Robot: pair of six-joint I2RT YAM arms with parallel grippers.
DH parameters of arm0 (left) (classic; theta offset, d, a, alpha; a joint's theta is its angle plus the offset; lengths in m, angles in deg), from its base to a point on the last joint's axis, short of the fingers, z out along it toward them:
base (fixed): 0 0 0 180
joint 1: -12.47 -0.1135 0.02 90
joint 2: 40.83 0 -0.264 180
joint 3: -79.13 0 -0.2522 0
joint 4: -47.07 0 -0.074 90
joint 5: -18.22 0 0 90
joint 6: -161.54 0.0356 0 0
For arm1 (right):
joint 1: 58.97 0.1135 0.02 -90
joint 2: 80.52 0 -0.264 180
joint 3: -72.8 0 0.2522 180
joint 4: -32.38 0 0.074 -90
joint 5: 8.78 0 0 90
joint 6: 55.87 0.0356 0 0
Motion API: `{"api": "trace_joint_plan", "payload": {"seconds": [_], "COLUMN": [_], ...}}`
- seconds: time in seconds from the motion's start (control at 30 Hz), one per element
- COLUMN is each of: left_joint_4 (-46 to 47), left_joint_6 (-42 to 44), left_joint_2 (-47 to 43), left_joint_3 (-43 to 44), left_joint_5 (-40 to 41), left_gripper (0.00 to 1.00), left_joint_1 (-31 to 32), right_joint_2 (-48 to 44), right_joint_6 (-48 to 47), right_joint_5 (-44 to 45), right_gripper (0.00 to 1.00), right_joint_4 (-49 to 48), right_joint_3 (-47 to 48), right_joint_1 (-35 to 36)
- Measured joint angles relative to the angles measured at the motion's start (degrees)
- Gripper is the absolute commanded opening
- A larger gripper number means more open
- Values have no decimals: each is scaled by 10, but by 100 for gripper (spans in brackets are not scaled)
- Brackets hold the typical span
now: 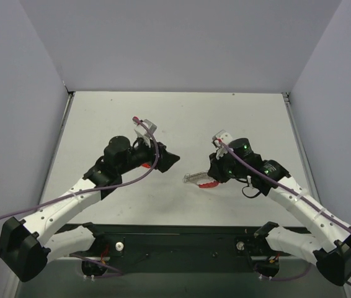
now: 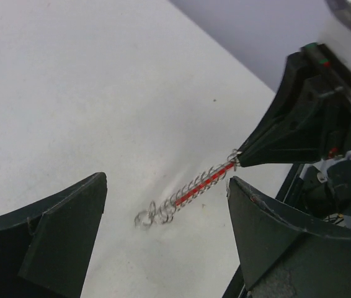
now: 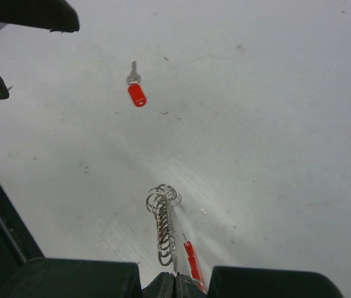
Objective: Put the keys on the keyring
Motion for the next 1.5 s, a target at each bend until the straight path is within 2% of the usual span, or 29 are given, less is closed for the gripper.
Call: {"api": "trace_joint_plan", "payload": {"seconds": [0.23,0.53,0.7,0.8,0.93,1.03,1.27,1.5], "left_joint_4": [86,137,154,178,237,287,424,528], "left_joint_6": [31,31,22,9,-22,-53,-140,-203], "left_joint_2": [-52,-52,-47,-45,-28,-3,52,79], "left_joint_3": [-27,-35,-35,-35,-35,-35,-35,-33], "left_joint_5": [-120,-250,-282,-291,-303,-314,-349,-378], "left_gripper": [77,76,73,72,72,72,70,63], "left_joint_1": [0,0,1,2,3,3,4,5], "right_joint_2": [-19,-25,-29,-41,-101,-133,-138,-137], "right_joint_6": [-61,-113,-118,-88,-9,31,96,133], "right_joint_5": [-139,-305,-367,-378,-368,-359,-352,-352], "right_gripper": [0,0,0,0,0,0,0,0], "right_joint_4": [4,19,16,-17,-143,-201,-308,-368], "right_joint_3": [12,56,72,70,14,-11,-30,-48], "right_joint_1": [-10,-38,-41,-41,-41,-41,-41,-42]}}
